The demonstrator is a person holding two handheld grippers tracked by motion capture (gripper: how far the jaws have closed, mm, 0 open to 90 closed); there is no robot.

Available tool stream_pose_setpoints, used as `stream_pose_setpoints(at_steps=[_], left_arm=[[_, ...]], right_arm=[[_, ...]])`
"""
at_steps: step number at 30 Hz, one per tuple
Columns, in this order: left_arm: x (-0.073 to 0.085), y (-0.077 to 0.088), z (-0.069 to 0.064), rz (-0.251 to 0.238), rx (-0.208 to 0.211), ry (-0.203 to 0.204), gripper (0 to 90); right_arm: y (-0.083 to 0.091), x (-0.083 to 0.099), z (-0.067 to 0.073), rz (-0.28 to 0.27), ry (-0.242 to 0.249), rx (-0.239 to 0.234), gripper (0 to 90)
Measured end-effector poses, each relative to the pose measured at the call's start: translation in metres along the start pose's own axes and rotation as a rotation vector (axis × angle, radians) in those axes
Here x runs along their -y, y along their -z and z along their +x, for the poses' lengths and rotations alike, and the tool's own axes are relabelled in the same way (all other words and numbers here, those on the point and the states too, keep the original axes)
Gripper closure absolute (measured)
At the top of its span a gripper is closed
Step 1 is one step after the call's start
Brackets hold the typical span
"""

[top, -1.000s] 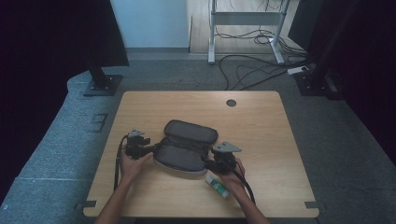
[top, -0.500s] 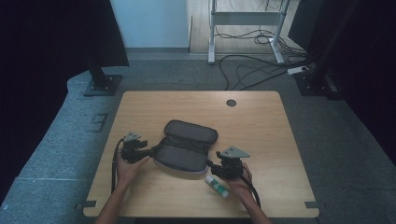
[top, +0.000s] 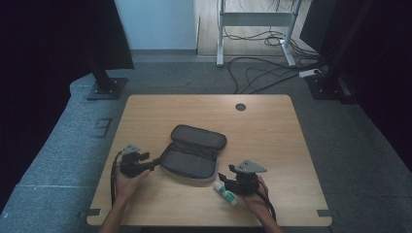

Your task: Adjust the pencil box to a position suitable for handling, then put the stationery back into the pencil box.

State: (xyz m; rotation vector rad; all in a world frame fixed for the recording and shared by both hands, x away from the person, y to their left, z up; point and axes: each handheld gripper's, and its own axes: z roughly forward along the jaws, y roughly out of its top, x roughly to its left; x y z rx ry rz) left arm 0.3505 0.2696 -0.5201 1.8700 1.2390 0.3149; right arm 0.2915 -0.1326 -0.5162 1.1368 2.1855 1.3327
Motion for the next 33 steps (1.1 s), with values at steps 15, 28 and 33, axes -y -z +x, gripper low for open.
stream_pose_setpoints(at_steps=[15, 28, 33], left_arm=[[0.011, 0.006, 0.002, 0.012, 0.021, 0.007, 34.8], [0.009, 0.007, 0.003, -0.014, 0.016, 0.014, 34.1], [0.007, 0.011, 0.002, -0.040, 0.020, 0.016, 34.0]], right_arm=[[0.013, 0.021, -0.002, 0.027, -0.005, -0.011, 43.5], [0.017, 0.034, 0.007, 0.060, 0.034, -0.030, 43.1], [0.018, 0.034, 0.009, 0.059, 0.040, -0.035, 43.2]])
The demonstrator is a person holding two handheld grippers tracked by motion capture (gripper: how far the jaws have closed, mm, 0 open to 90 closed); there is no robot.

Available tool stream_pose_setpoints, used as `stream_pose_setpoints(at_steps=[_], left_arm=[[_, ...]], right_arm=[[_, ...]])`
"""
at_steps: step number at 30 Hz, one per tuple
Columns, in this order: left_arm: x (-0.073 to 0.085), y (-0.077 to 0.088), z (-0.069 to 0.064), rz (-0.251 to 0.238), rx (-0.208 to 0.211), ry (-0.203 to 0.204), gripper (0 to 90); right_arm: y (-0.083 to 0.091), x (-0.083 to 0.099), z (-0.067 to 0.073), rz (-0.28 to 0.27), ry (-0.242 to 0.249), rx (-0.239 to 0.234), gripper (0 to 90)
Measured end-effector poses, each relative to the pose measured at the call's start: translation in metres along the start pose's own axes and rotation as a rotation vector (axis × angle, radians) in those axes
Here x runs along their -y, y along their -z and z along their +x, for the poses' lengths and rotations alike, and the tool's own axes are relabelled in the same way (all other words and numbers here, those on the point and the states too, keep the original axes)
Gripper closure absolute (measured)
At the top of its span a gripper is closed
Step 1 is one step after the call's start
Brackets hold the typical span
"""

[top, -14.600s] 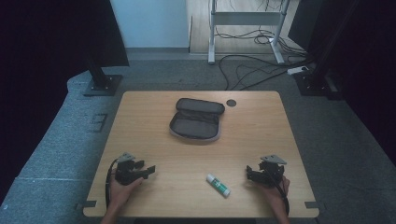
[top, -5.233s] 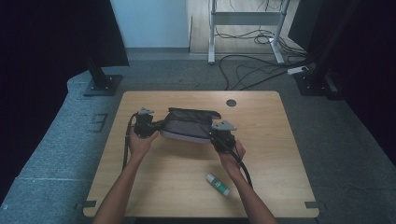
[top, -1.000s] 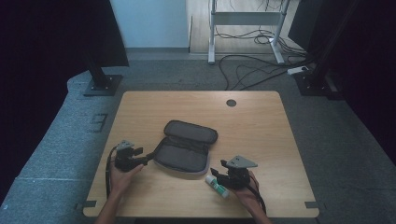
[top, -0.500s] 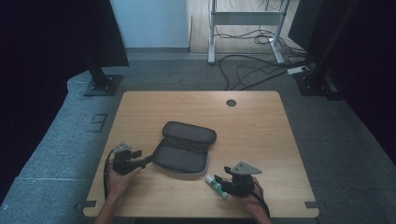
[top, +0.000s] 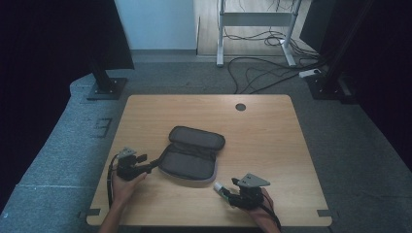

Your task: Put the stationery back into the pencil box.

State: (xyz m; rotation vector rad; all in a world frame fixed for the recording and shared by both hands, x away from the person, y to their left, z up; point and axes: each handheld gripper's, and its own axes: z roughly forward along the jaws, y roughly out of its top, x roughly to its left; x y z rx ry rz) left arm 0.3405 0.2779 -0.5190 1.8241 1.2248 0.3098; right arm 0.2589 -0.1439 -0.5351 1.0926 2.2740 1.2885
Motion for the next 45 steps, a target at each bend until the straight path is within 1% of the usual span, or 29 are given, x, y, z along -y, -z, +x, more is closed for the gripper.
stream_pose_setpoints(at_steps=[5, 11, 17, 19, 27, 32, 35, 37, 39, 40, 45], left_arm=[[-0.001, 0.004, -0.001, -0.005, 0.006, -0.004, 33.8], [0.001, 0.008, -0.002, -0.003, 0.009, -0.006, 33.6], [0.003, 0.010, -0.001, 0.006, 0.015, 0.002, 33.3], [0.005, 0.011, 0.000, 0.007, 0.015, 0.005, 33.3], [0.008, 0.013, 0.004, 0.016, 0.014, 0.015, 33.2], [0.010, 0.013, 0.006, 0.021, 0.013, 0.021, 33.2], [0.011, 0.012, 0.007, 0.022, 0.009, 0.024, 33.3], [0.012, 0.012, 0.008, 0.021, 0.006, 0.024, 33.3], [0.013, 0.012, 0.008, 0.021, 0.005, 0.026, 33.3], [0.013, 0.012, 0.008, 0.022, 0.005, 0.026, 33.3], [0.013, 0.013, 0.008, 0.022, 0.007, 0.027, 33.3]], right_arm=[[0.003, 0.000, 0.002, -0.004, 0.002, -0.006, 43.2], [0.007, 0.008, 0.007, 0.008, 0.007, -0.022, 43.5], [0.002, 0.012, 0.010, 0.039, 0.016, -0.035, 43.6], [0.000, 0.013, 0.011, 0.047, 0.024, -0.037, 44.0], [-0.005, 0.016, 0.011, 0.073, 0.027, -0.034, 47.1], [-0.008, 0.018, 0.010, 0.095, 0.035, -0.034, 53.1], [-0.008, 0.018, 0.009, 0.094, 0.035, -0.035, 64.2], [-0.007, 0.017, 0.008, 0.095, 0.029, -0.039, 64.9], [-0.007, 0.016, 0.008, 0.100, 0.035, -0.038, 65.1], [-0.006, 0.016, 0.009, 0.097, 0.037, -0.035, 65.2], [-0.003, 0.012, 0.012, 0.081, 0.053, -0.048, 65.2]])
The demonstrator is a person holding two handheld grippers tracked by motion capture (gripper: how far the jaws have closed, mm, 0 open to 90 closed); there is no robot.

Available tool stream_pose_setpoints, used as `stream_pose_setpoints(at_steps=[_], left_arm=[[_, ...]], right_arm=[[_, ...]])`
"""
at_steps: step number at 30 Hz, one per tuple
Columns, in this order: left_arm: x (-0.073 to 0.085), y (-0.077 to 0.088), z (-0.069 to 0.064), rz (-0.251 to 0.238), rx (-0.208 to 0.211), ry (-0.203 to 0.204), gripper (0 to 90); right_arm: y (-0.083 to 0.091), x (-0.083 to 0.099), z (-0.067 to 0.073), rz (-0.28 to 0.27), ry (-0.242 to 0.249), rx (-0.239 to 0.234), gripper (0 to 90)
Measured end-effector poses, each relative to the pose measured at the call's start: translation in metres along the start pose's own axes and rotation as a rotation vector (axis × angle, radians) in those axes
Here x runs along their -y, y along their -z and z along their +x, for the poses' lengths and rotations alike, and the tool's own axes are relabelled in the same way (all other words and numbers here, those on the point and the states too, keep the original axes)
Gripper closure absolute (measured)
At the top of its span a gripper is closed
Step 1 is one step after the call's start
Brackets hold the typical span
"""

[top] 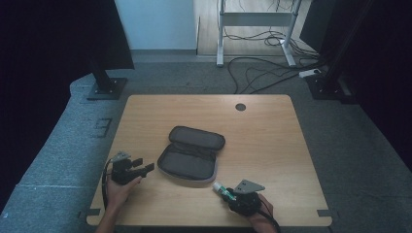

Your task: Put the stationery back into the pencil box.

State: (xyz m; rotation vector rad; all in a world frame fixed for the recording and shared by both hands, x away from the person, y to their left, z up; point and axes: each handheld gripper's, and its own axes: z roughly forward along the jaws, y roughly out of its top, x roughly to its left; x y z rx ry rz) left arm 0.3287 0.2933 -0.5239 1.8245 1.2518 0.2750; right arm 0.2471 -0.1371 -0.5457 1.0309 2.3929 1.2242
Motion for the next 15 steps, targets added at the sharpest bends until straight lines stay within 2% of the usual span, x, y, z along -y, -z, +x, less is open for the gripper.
stream_pose_setpoints(at_steps=[4, 15], left_arm=[[0.001, -0.001, 0.001, -0.002, 0.011, 0.012, 33.4], [0.000, -0.002, -0.001, 0.005, 0.010, 0.002, 33.4]], right_arm=[[0.003, -0.004, 0.000, -0.020, 0.000, -0.003, 65.3], [0.009, -0.019, 0.002, -0.078, -0.007, -0.024, 65.3]])
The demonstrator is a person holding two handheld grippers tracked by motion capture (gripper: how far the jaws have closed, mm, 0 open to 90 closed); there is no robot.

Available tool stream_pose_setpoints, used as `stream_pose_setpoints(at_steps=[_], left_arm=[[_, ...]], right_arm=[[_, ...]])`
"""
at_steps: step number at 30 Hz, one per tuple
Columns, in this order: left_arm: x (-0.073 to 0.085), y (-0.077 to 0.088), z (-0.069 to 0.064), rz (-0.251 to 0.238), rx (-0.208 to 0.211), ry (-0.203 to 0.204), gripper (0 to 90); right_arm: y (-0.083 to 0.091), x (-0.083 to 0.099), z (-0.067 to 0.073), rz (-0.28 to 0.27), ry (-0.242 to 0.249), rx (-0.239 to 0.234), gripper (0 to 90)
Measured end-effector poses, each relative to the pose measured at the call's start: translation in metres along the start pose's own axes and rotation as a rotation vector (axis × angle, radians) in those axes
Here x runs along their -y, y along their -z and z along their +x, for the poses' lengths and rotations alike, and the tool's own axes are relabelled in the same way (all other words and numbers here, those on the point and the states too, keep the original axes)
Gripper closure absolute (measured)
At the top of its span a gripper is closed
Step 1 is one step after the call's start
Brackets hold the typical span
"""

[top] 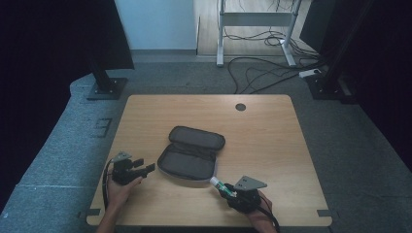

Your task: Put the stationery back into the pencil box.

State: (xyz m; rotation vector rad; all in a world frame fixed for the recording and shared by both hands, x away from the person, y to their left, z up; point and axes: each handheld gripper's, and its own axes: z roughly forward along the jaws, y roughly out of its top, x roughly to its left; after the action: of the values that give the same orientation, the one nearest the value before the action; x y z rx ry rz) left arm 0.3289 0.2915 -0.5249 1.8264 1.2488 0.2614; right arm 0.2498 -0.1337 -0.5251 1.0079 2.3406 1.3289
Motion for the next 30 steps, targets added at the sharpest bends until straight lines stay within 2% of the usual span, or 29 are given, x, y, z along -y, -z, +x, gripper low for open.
stream_pose_setpoints(at_steps=[10, 15, 23, 30], left_arm=[[0.000, 0.000, 0.001, 0.002, 0.001, 0.003, 33.5], [0.001, -0.002, 0.001, 0.006, 0.000, 0.005, 33.8], [0.000, -0.003, 0.000, 0.012, 0.011, 0.000, 33.8], [0.000, -0.003, 0.001, 0.010, 0.011, 0.002, 33.7]], right_arm=[[0.005, -0.012, -0.003, -0.038, -0.007, 0.003, 65.3], [0.002, -0.024, -0.003, -0.056, -0.009, -0.001, 65.3], [-0.007, -0.042, -0.002, -0.074, 0.002, -0.010, 65.3], [-0.023, -0.055, -0.007, -0.077, 0.001, -0.021, 65.3]])
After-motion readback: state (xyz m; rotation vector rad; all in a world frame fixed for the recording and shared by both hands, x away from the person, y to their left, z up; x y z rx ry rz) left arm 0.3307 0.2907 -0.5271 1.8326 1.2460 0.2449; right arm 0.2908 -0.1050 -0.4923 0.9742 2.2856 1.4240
